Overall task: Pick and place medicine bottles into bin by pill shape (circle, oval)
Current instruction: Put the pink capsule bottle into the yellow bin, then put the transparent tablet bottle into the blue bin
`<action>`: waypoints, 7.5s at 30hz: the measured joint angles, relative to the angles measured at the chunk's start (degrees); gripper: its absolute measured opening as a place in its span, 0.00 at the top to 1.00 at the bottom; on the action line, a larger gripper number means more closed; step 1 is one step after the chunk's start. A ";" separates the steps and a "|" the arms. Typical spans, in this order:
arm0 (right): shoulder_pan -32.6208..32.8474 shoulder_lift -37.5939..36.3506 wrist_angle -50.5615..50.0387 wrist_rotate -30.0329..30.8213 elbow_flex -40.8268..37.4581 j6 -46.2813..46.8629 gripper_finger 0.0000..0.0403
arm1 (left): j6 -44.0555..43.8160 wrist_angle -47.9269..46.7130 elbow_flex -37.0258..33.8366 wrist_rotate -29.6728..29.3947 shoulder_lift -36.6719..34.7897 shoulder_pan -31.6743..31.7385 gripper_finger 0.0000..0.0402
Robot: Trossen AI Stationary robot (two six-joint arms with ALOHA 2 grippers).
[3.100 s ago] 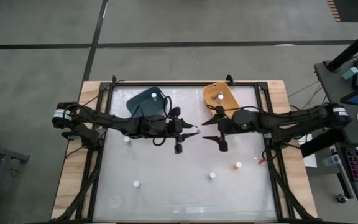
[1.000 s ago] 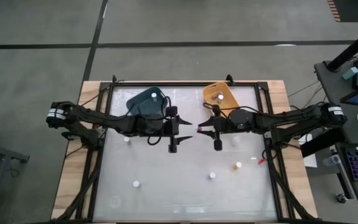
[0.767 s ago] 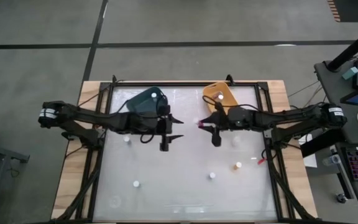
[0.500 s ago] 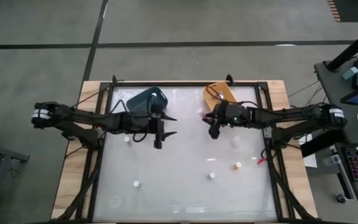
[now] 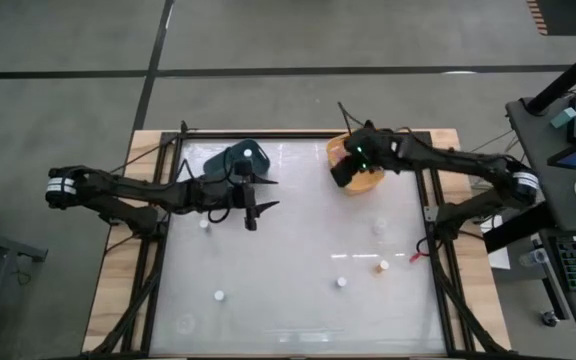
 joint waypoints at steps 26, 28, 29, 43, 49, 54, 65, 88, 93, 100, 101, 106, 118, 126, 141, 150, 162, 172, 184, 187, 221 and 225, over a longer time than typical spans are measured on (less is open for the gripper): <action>-8.68 24.29 -17.02 -3.10 13.74 1.24 0.75 | 0.06 -0.63 -0.74 -0.09 -0.38 0.00 0.43; -8.68 24.54 -17.01 -3.10 13.74 0.95 0.75 | 0.07 -0.59 -0.74 -0.08 -0.38 0.00 0.43; -8.68 24.59 -17.02 -3.10 13.74 0.91 0.74 | 0.07 -0.61 -0.74 -0.07 -0.38 0.00 0.43; -8.38 23.33 -17.87 -3.07 14.86 0.89 0.59 | 0.09 -0.11 -0.70 -0.09 -0.38 0.00 0.43; -5.44 18.31 -17.56 -3.08 14.70 0.89 0.59 | 0.07 -0.09 -0.70 -0.09 -0.40 0.00 0.43; -0.52 13.26 -16.56 -2.95 13.72 0.77 0.59 | -0.05 -0.09 -0.70 -0.09 -0.40 0.00 0.43; 12.58 4.16 -7.75 2.91 6.94 0.84 0.59 | -0.52 -0.09 -0.69 -0.09 -0.38 -0.02 0.43; 22.44 -11.52 -2.76 2.35 -10.89 11.49 0.59 | -17.01 -0.21 -0.74 -0.06 -0.36 -0.09 0.43; 23.63 -13.29 -8.47 2.34 -10.94 14.46 0.59 | -18.54 -0.15 -0.74 -0.07 -0.36 -0.04 0.43; 26.64 -14.41 -16.27 2.47 -10.94 19.56 0.59 | -18.66 -0.13 -0.74 -0.07 -0.36 -0.07 0.43; 27.10 -14.58 -17.31 2.45 -10.96 20.96 0.59 | -18.66 -0.09 -0.74 -0.07 -0.36 -0.04 0.43; 28.65 -15.05 -22.60 2.40 -10.96 26.37 0.58 | -18.62 -0.04 -0.74 -0.05 -0.36 -0.04 0.43; 30.53 -14.59 -26.72 1.17 -13.51 32.70 0.34 | -18.49 -0.11 -0.74 -0.06 -0.36 -0.04 0.43; 30.53 -14.44 -26.02 1.01 -17.18 35.01 0.28 | -18.47 -0.11 -0.72 -0.06 -0.36 -0.04 0.43; 30.51 -14.40 -16.35 -0.52 -25.05 35.93 0.31 | -18.45 -0.11 -0.72 -0.07 -0.34 -0.04 0.43; 30.51 -14.40 -13.70 -0.48 -26.00 35.98 0.45 | -18.43 -0.09 -0.74 -0.07 -0.34 -0.04 0.43; 30.51 -14.42 -13.01 -0.42 -26.00 36.08 0.68 | -18.42 -0.11 -0.74 -0.07 -0.34 -0.04 0.43; 30.51 -21.74 12.96 -0.46 -26.40 18.25 0.65 | -18.42 -0.11 -0.74 -0.07 -0.34 -0.04 0.43; 30.45 -27.65 74.86 -3.92 -36.96 -2.80 0.66 | -18.42 -0.10 -0.74 -0.07 -0.34 -0.04 0.43; 30.44 -27.65 82.10 -9.47 -37.38 -3.21 0.66 | -18.45 -0.11 -0.74 -0.07 -0.34 -0.04 0.43; 30.54 -26.56 53.19 6.93 -24.28 0.25 0.65 | -18.45 -0.11 -0.74 -0.07 -0.34 -0.07 0.43; 30.28 -22.29 28.66 12.42 -18.97 6.43 0.65 | -18.51 0.10 -0.74 -0.07 -0.11 -0.06 0.43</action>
